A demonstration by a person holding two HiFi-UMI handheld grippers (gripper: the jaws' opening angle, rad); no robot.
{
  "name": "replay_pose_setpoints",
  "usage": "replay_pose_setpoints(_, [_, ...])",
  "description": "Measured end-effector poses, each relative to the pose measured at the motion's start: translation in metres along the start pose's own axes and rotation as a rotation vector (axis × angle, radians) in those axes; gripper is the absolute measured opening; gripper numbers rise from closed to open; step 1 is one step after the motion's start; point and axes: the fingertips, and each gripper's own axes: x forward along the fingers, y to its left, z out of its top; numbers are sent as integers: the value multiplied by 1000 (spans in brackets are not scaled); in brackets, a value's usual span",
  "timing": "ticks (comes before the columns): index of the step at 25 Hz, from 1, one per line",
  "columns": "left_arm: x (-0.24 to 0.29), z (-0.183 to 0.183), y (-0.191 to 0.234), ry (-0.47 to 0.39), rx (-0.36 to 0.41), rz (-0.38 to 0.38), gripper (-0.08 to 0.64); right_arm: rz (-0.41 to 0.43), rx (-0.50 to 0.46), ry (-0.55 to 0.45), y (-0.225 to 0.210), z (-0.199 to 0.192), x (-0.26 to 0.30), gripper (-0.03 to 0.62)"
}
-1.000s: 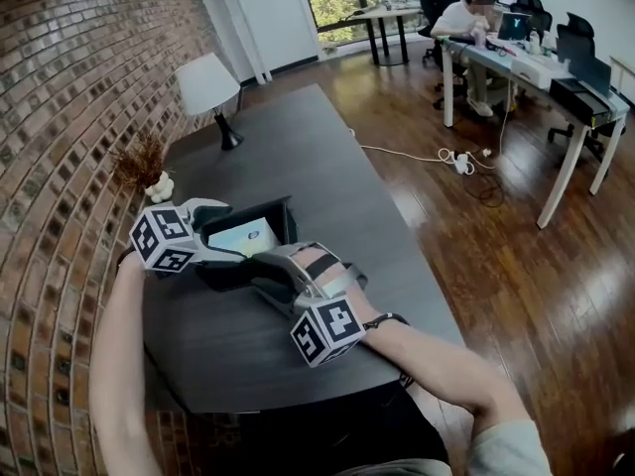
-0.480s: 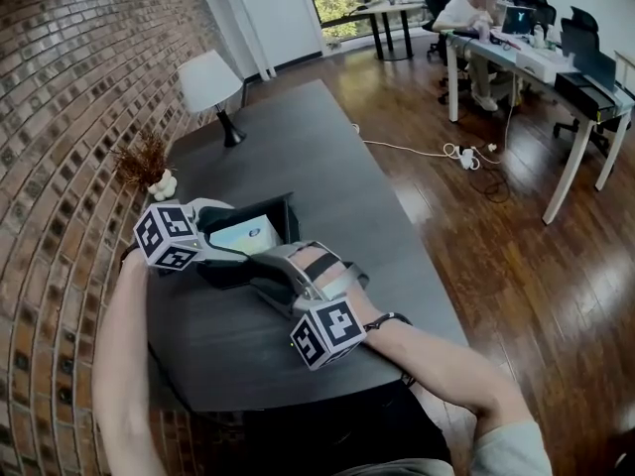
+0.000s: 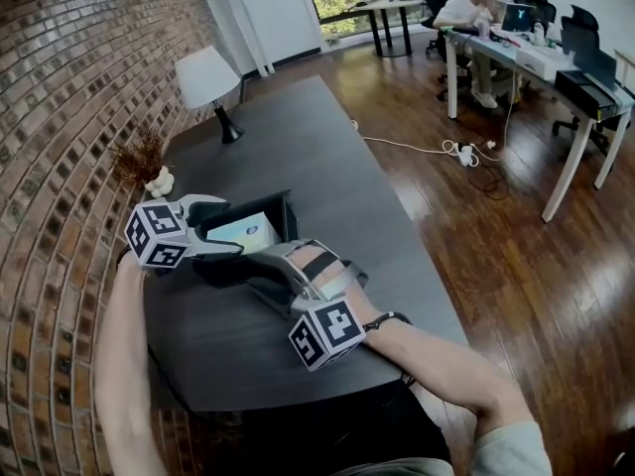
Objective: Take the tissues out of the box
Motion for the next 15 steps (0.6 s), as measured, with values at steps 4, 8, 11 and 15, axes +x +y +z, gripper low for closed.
replay_pose_setpoints(4, [2, -6, -1, 20, -13, -14, 379, 4, 3, 0, 0, 0, -1, 200])
replay_pose_setpoints(8, [9, -9, 16, 43, 8, 95, 368, 7, 5, 1, 2, -1, -1, 200])
replay_pose_setpoints(11, [11, -7, 17, 6, 2, 134, 350, 12, 5, 0, 3, 0, -1, 200])
replay_pose_setpoints(15, [14, -13, 8, 56, -17, 52, 326, 14, 3, -3, 4, 1, -1, 199])
